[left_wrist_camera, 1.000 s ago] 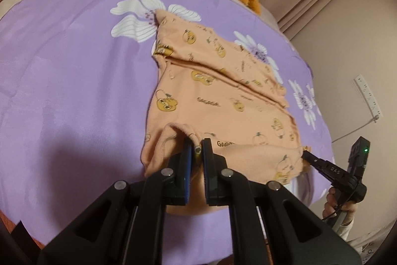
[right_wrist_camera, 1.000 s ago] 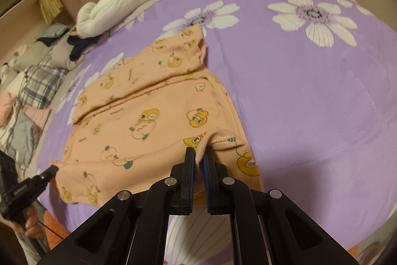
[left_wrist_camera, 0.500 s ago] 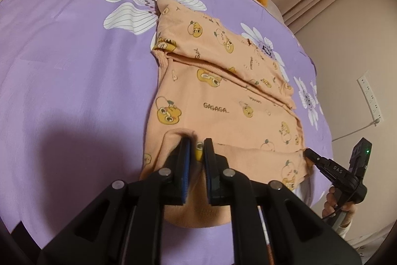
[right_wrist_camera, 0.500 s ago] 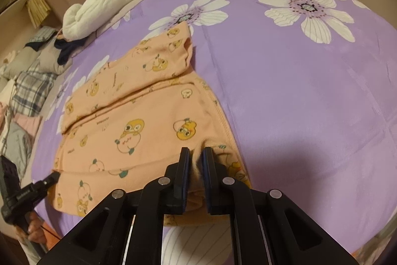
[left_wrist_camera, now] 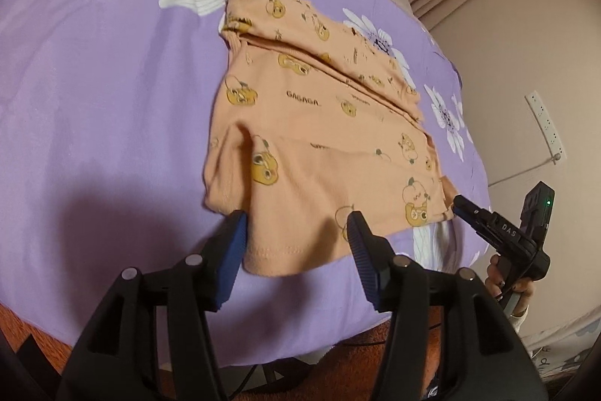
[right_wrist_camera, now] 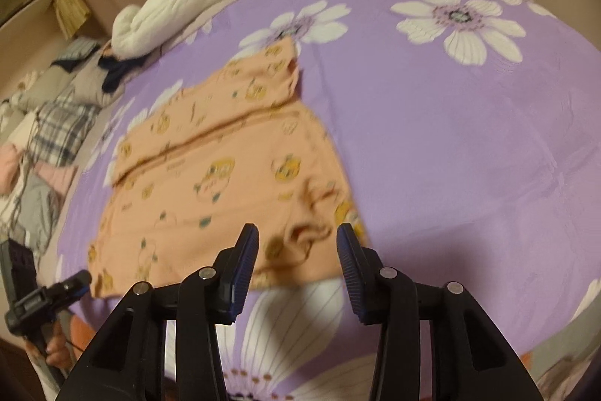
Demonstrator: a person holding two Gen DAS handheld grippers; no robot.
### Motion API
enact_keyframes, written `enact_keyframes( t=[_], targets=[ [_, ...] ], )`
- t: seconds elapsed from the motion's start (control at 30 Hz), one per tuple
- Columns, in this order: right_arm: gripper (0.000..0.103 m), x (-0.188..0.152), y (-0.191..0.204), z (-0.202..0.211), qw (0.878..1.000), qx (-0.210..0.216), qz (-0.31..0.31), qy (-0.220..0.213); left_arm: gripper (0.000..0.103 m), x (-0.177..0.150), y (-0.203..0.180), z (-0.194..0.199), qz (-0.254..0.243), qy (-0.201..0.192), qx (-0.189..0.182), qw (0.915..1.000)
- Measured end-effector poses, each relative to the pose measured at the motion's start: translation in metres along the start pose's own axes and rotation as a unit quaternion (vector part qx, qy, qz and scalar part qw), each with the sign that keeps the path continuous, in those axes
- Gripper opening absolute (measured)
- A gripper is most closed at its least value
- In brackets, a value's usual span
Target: Fold small clothes
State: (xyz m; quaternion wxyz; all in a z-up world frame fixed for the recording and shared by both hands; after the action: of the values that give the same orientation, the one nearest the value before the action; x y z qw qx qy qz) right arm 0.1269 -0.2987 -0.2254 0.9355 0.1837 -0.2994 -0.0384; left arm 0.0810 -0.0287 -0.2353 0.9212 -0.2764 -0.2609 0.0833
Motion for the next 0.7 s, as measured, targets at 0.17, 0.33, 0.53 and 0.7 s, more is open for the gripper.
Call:
enact_keyframes(
  t=[0.17, 0.33, 0.53, 0.7],
  targets=[
    [0.043, -0.01, 0.005, -0.011, 1.0, 0.006, 0.009, 0.014, 0.05, -0.003, -0.005, -0.005, 0.005, 0.013, -0.019, 0.9997],
    [0.016, -0.007, 0.016, -0.023, 0.999, 0.021, 0.02, 0.02, 0.012, -0.01, -0.016, -0.015, -0.006, 0.041, -0.032, 0.9986],
    [0.013, 0.014, 0.032, -0.02, 0.999, 0.049, 0.021, 0.007, 0.011, 0.02, -0.031, -0.005, 0.018, 0.016, -0.081, 0.9965],
    [0.013, 0.039, 0.036, -0.024, 0.998, 0.056, 0.002, 0.001, 0.012, 0.061, -0.033, -0.005, 0.024, -0.007, -0.078, 0.9967]
  ],
)
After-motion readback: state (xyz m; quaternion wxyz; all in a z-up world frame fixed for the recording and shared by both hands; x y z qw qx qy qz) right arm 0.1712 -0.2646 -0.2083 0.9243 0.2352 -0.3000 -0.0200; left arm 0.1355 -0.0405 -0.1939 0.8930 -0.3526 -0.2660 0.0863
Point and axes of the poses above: each gripper's, at about its wrist camera, not at the fingertips, and z roughly against the way its jaws point, y to its left, x to its top, the point moved 10 cm from there along -z, roughly the way its jaws point, and after that the axes turned 2 degrees about -z, right-handed, at the moved point
